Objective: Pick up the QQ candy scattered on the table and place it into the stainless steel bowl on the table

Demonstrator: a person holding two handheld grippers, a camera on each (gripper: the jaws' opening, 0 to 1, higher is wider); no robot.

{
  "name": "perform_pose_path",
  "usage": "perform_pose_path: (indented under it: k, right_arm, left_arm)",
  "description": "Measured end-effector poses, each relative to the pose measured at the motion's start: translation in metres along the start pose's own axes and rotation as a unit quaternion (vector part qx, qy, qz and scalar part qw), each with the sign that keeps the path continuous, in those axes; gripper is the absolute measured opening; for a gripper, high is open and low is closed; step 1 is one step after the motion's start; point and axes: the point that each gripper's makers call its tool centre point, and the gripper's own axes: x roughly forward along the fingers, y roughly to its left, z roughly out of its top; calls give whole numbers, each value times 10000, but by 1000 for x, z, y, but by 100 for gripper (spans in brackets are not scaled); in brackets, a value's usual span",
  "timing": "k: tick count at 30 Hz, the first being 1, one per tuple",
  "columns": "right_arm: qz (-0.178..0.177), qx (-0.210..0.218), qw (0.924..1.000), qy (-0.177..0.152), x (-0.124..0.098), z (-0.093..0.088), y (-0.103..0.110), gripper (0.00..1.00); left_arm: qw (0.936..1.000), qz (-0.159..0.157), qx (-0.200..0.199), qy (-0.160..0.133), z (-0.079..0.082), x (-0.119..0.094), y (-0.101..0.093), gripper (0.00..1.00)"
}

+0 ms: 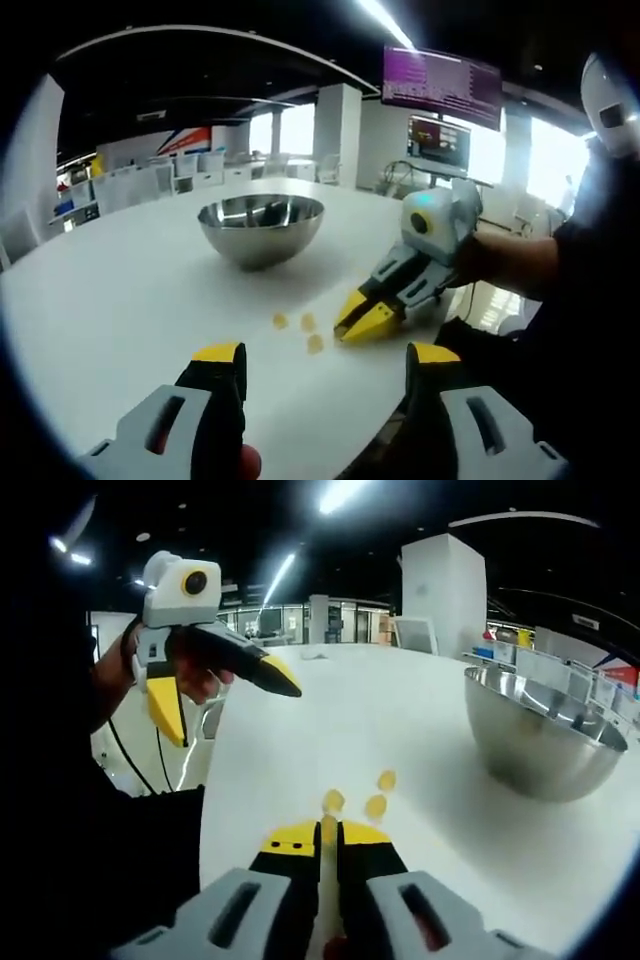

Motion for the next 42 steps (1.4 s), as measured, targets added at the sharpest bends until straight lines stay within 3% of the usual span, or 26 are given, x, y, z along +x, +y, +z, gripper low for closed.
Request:
perform_pose_path:
  k: [8,13,20,30,35,42]
  right_arm:
    - [-159,-121,9997,-168,-31,24,-7,7]
    - [-456,-132,9979,-435,-72,47,-17,7]
    - [-1013,-195,9923,-679,-128,65,-31,7]
    - [-1538,43,9826,-1037,-196,67,-35,7]
    - [-1764,137,9787,-1045,-212,57,-47,7]
    - [-1815,167,9774,-1072,-208,59,-57,7]
  left_arm:
    - [10000,-2,24,26,1,2,-1,65]
    - [10000,-15,50,32,3,3,-3,65]
    - [9999,-26,104,54,6,3,-7,65]
    - [9998,-41,179,45,10,3,-11,65]
    - [9998,-34,172,96,8,6,-9,65]
    - [9998,-64,166,65,11,7,-9,65]
